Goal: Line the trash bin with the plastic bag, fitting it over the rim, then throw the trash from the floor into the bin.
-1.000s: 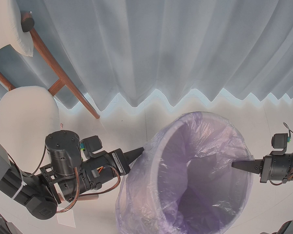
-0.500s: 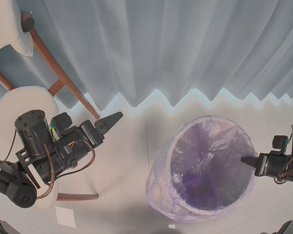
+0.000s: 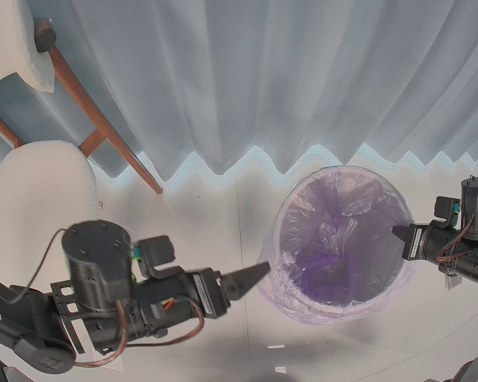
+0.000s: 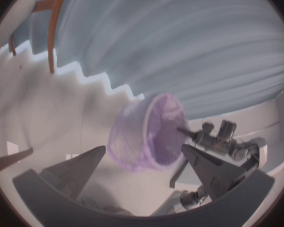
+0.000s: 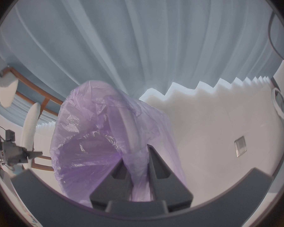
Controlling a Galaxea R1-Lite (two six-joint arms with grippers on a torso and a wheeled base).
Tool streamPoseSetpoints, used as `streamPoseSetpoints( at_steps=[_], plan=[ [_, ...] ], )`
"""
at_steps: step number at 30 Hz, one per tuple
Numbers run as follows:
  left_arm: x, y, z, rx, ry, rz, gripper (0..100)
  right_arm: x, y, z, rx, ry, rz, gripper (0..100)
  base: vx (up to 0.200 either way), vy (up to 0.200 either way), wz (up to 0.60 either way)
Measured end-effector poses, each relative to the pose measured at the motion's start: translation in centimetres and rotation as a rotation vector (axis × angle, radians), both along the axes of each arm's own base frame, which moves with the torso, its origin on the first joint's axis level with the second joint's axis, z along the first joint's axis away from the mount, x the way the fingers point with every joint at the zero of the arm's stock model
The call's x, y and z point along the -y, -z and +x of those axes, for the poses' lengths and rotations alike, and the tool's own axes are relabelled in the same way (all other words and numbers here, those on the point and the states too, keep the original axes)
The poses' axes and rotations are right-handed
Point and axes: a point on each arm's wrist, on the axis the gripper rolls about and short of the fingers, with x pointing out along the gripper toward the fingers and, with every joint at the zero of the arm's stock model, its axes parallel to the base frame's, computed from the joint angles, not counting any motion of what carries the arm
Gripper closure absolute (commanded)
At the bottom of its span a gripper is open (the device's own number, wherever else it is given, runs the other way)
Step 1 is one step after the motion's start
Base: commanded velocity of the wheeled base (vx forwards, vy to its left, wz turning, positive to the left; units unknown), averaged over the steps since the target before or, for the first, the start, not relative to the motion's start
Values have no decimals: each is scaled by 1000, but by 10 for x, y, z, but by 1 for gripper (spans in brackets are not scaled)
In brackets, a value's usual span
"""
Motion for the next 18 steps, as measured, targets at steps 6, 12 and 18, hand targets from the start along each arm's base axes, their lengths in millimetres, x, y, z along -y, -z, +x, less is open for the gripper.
streamPoseSetpoints(
  at_steps=[6, 12, 18],
  plan=[
    [26, 18, -9, -56, 78, 72, 0, -3, 1, 6, 27, -18, -69, 100, 0, 0, 0],
    [52, 28, 2, -59, 67, 98, 0, -4, 2, 7, 27, -40, -108, 100, 0, 0, 0],
    [69, 40, 17, -94, 9, 165, 0, -7, 2, 6, 30, -58, -118, 100, 0, 0, 0]
  ],
)
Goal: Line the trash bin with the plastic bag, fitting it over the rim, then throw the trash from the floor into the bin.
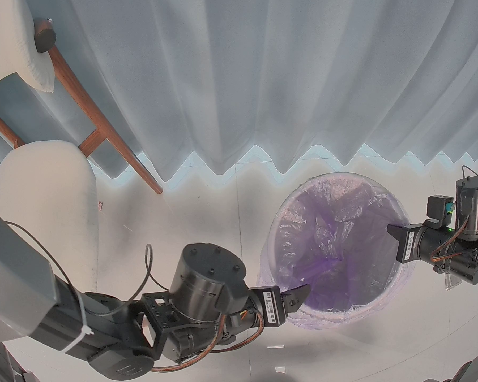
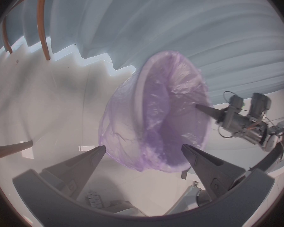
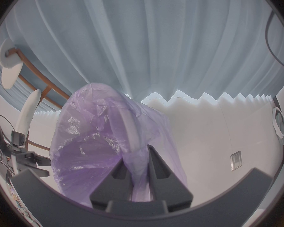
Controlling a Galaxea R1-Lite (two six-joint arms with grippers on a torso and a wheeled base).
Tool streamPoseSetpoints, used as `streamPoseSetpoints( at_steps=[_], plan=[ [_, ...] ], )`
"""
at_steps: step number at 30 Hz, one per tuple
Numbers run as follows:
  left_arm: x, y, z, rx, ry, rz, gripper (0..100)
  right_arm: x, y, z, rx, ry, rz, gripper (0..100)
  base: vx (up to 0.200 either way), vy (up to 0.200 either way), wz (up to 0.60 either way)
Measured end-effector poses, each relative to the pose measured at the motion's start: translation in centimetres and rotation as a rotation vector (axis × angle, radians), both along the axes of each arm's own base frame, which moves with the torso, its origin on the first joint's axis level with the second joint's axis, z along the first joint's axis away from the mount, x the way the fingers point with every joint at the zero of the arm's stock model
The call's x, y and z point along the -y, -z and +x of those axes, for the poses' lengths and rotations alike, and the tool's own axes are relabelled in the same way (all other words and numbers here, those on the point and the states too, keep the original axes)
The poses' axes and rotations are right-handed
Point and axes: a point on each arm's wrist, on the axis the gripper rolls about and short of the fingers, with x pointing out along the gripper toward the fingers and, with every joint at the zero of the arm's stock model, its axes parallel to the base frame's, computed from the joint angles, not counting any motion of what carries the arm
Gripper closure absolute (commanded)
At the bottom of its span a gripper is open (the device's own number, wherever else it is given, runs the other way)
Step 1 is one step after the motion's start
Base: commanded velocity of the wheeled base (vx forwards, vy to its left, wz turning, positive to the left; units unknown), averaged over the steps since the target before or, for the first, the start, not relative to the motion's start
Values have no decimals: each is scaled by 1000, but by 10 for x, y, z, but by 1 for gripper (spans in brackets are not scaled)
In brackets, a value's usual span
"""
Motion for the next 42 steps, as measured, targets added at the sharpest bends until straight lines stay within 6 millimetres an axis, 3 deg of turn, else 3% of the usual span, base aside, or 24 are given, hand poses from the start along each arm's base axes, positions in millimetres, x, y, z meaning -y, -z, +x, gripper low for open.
streamPoseSetpoints(
  at_steps=[13, 14, 19, 30, 31, 42],
  plan=[
    [16, 7, 26, -9, -80, 23, 0, -9, 2, -5, 44, -63, -24, 100, 0, 0, 0],
    [17, 7, 27, -8, -84, 23, 100, -9, 2, -6, 44, -66, -28, 100, 0, 0, 0],
    [16, 7, 37, 3, -126, 24, 100, -9, 5, -8, 44, -78, -38, 100, 0, 0, 0],
    [15, 10, 39, -9, -137, 49, 100, -11, 4, -8, 74, -97, -62, 100, 0, 0, 0],
    [15, 10, 39, -9, -137, 50, 100, -11, 4, -7, 78, -97, -62, 0, 0, 0, 0],
    [16, 12, 39, -13, -138, 61, 100, -11, 10, -11, 93, -104, -50, 0, 0, 0, 0]
  ],
)
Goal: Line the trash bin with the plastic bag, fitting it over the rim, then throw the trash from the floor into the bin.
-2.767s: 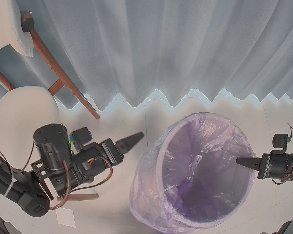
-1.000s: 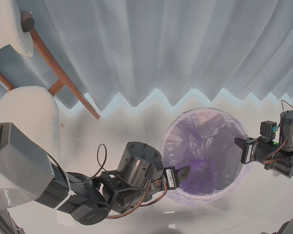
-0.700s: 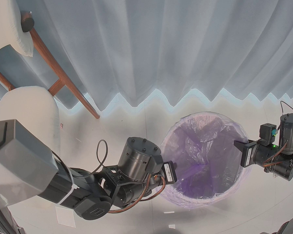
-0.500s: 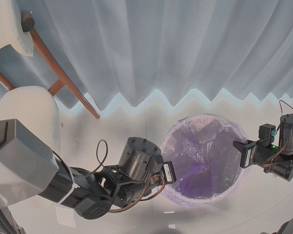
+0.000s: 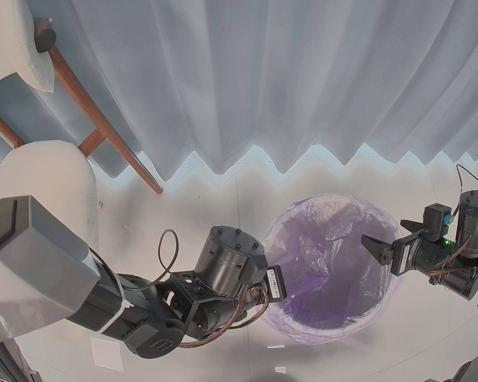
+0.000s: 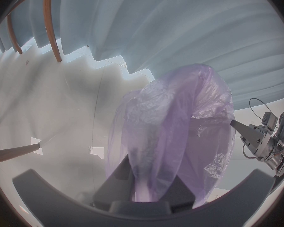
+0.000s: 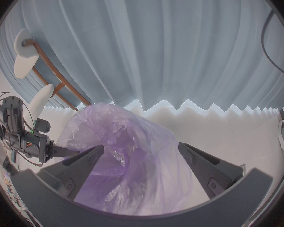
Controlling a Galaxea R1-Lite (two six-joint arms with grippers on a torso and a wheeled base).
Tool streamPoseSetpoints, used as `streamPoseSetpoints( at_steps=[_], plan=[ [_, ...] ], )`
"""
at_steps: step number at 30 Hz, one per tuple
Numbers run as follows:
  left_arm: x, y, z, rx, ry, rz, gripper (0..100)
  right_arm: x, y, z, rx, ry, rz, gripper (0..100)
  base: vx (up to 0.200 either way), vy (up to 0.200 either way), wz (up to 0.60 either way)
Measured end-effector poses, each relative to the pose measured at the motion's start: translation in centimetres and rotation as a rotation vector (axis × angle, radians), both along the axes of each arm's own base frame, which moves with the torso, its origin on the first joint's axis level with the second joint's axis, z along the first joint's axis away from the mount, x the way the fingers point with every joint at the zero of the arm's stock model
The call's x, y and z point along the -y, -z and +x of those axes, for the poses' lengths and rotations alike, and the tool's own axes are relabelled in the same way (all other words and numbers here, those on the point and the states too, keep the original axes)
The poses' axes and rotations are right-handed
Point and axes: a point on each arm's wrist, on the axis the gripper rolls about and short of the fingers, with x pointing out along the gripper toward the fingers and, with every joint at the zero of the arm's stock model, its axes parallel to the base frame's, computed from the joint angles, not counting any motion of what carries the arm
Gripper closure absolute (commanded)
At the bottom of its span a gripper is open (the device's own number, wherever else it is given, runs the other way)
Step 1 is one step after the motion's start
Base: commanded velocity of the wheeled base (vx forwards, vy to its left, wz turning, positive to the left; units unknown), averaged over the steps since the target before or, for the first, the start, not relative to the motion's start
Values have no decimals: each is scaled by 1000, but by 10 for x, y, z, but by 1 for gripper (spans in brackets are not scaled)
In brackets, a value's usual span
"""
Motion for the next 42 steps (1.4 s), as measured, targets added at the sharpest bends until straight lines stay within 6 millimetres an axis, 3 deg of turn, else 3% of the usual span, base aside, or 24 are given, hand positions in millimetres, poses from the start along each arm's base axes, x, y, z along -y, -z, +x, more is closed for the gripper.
streamPoseSetpoints(
  at_steps=[5, 9, 18, 23, 35, 42],
  plan=[
    [-1, 0, 2, 5, -14, 3, 100, 2, 3, -4, -10, -2, -6, 0, 0, 0, 0],
    [-6, 0, 5, 4, -31, 5, 100, 2, -5, -7, 19, -38, 32, 0, 0, 0, 0],
    [-20, 8, 9, -2, -49, 36, 100, 10, -23, -19, 41, -80, 302, 0, 0, 0, 0],
    [-25, 2, 7, 63, -30, -30, 100, 19, -26, -28, 3, -52, 474, 0, 0, 0, 0],
    [-89, 5, -9, 251, 199, -117, 100, 45, -30, -27, -14, 16, 617, 0, 0, 0, 0],
    [-103, 4, -11, 271, 182, -113, 100, 46, -26, -28, -30, 13, 623, 0, 0, 0, 0]
  ],
)
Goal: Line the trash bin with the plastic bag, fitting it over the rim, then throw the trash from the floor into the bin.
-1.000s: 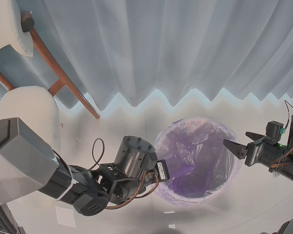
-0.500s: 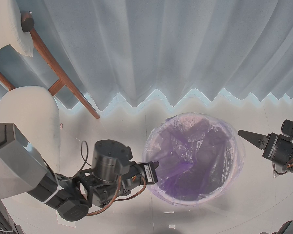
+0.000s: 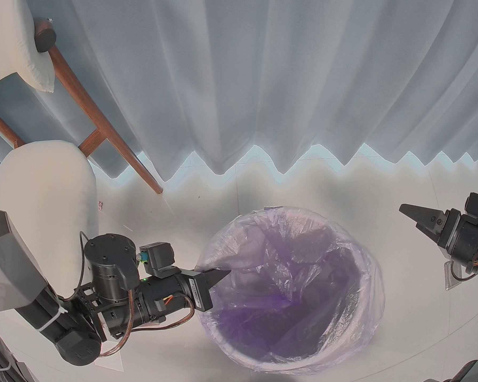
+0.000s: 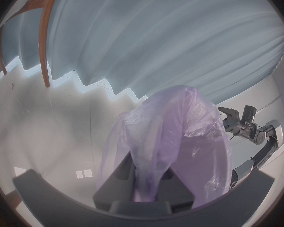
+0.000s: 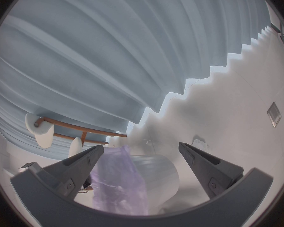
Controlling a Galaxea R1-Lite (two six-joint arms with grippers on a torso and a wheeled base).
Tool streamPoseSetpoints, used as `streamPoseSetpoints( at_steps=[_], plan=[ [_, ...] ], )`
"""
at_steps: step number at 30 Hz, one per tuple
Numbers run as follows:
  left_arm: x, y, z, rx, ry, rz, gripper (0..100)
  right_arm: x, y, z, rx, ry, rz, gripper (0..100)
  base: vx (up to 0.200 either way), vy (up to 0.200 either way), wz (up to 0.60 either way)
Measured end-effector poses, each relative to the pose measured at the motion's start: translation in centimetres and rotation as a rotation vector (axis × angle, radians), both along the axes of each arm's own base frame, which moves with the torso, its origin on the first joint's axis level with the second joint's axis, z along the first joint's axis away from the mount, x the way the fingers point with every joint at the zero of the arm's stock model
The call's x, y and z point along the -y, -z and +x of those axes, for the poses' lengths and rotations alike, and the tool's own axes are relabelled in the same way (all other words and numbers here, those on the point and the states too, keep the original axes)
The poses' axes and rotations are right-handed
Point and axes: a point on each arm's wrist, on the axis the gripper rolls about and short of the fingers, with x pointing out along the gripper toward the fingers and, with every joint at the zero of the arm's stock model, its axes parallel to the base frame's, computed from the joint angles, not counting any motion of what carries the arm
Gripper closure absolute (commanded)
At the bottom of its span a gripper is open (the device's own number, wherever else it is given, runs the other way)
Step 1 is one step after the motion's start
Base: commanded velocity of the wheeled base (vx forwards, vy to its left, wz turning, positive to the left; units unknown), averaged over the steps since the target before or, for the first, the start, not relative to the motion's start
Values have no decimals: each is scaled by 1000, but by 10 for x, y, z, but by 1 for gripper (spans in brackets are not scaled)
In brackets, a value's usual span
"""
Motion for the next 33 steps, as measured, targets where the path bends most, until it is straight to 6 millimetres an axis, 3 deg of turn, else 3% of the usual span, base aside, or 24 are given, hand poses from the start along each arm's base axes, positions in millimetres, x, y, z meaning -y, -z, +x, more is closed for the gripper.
streamPoseSetpoints(
  at_steps=[9, 17, 27, 28, 33],
  plan=[
    [-2, -3, 0, 11, -11, -7, 100, -7, 10, -13, -45, -112, 16, 0, 0, 0, 0],
    [-2, -7, -1, 22, -11, -19, 100, -10, 33, -22, -174, -175, 20, 0, 0, 0, 0],
    [-1, -12, 1, 44, -11, -35, 100, -12, 39, -22, -220, -197, 14, 0, 0, 0, 0],
    [-1, -13, 1, 45, -11, -36, 100, -13, 39, -22, -223, -203, 14, 100, 0, 0, 0],
    [0, -14, 2, 53, -11, -43, 100, -16, 44, -18, -248, -219, 8, 100, 0, 0, 0]
  ],
)
